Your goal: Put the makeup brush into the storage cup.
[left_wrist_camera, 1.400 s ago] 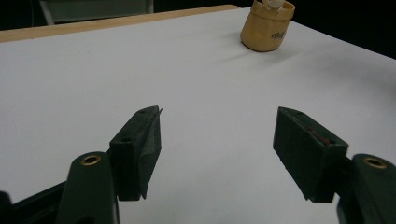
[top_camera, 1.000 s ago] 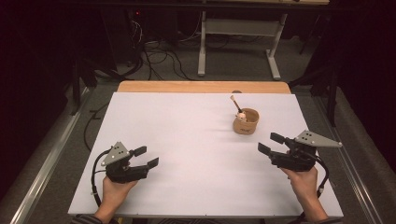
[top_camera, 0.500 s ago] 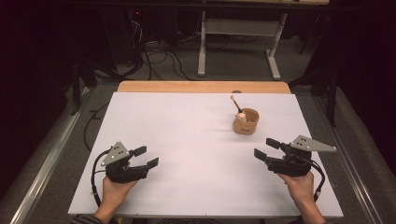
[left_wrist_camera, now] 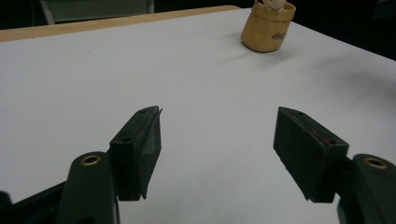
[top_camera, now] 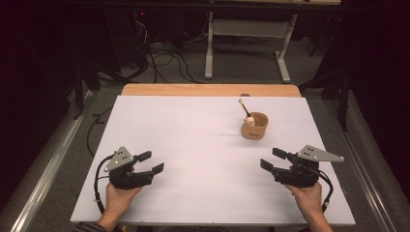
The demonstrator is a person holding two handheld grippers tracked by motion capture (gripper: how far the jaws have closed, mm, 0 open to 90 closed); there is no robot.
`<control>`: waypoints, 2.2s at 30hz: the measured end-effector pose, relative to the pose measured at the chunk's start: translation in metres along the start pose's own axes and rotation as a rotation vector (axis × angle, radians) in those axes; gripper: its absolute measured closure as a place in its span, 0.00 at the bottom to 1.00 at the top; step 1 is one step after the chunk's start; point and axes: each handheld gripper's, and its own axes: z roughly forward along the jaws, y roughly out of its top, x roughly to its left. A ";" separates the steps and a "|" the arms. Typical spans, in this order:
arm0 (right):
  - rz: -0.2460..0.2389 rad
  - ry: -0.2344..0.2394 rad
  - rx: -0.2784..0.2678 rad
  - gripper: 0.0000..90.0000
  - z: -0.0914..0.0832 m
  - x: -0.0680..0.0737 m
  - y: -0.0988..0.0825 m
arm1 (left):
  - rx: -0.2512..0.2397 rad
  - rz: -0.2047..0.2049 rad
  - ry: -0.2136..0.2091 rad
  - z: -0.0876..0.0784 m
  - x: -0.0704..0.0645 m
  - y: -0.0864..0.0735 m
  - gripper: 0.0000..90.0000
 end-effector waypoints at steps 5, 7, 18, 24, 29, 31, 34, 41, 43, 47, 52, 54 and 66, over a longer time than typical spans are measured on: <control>0.000 -0.005 -0.013 0.37 0.000 0.001 -0.003 | 0.002 0.001 -0.002 0.000 0.000 0.000 0.37; -0.003 -0.006 -0.009 0.38 0.001 0.001 -0.005 | 0.003 0.001 -0.002 0.000 0.000 0.000 0.37; -0.015 -0.010 -0.005 0.38 0.005 0.004 -0.012 | 0.005 0.002 -0.006 0.000 0.000 0.000 0.37; -0.030 -0.017 -0.003 0.38 0.006 0.005 -0.015 | 0.006 0.003 -0.008 0.000 0.000 0.000 0.37; -0.028 -0.023 0.003 0.38 0.007 0.004 -0.018 | 0.007 0.004 -0.009 0.000 0.000 0.000 0.37; -0.028 -0.021 0.003 0.38 0.007 0.004 -0.019 | 0.007 0.003 -0.009 0.000 0.000 0.000 0.37; -0.029 -0.027 0.008 0.38 0.008 0.004 -0.020 | 0.008 0.003 -0.010 0.000 0.000 0.000 0.37; -0.026 -0.028 0.018 0.39 0.012 0.003 -0.024 | 0.013 -0.002 -0.015 0.001 0.000 0.000 0.37; -0.027 -0.029 0.022 0.39 0.013 0.003 -0.024 | 0.014 -0.003 -0.015 0.001 0.000 0.000 0.37; -0.026 -0.029 0.031 0.39 0.016 0.002 -0.026 | 0.012 -0.004 -0.017 0.001 0.000 0.000 0.37; -0.025 -0.031 0.047 0.38 0.020 0.000 -0.028 | 0.013 -0.005 -0.019 0.001 0.000 0.000 0.37; -0.018 -0.036 0.052 0.38 0.020 0.000 -0.029 | 0.015 -0.005 -0.020 0.001 0.000 0.000 0.37; -0.028 -0.060 0.056 0.39 0.019 0.000 -0.030 | 0.019 -0.003 -0.028 0.002 0.000 0.000 0.37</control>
